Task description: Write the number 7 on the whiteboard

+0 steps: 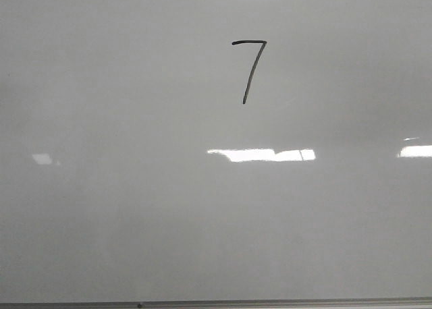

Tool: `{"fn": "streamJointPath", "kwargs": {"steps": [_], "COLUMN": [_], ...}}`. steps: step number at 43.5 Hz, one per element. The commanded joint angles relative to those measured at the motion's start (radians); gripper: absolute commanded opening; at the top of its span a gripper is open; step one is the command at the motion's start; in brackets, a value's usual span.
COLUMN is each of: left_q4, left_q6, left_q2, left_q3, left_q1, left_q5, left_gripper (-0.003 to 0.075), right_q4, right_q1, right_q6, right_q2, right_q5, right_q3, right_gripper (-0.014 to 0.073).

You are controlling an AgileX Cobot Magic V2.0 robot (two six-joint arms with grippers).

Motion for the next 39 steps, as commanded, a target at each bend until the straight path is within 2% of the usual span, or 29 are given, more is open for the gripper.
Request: {"fn": "streamJointPath", "kwargs": {"steps": [1,6,12,20,28,34,39], "left_q4": [-0.011,-0.011,0.030,0.041,0.024,0.012,0.008], "left_q6": [0.001,0.001,0.001,0.001,0.001,0.001,-0.001], "left_q2": [0.004,-0.019,-0.087,-0.256,-0.434,-0.525,-0.526], "left_q3": [-0.027,-0.018,0.034,0.244,0.499,0.639,0.712], "left_q1": [-0.008,0.001,0.094,0.264,0.392,0.466,0.483], "left_q5": [-0.076,-0.076,-0.105,-0.326,-0.551,-0.659,-0.739], "left_gripper": [-0.0020,-0.0020,-0.0021,-0.0021,-0.0021,-0.0021,-0.0021], "right_q4": [0.001,0.001,0.001,0.001,0.001,0.001,0.001], "right_q1": [-0.008,-0.008,-0.008,-0.008,-0.008,-0.008,-0.008], "right_q6": [0.001,0.001,0.001,0.001,0.001,0.001,0.001], "right_q2": [0.006,0.006,0.006,0.006,0.006,0.006,0.006], "right_q5": [-0.057,-0.057,-0.057,-0.057,-0.057,-0.057,-0.054], "right_q3": [-0.025,-0.025,-0.025,-0.025,-0.025,-0.025,-0.025], "right_gripper": [-0.0067,-0.0067,-0.0067,-0.0067,-0.0067,-0.0067,-0.0067]}}
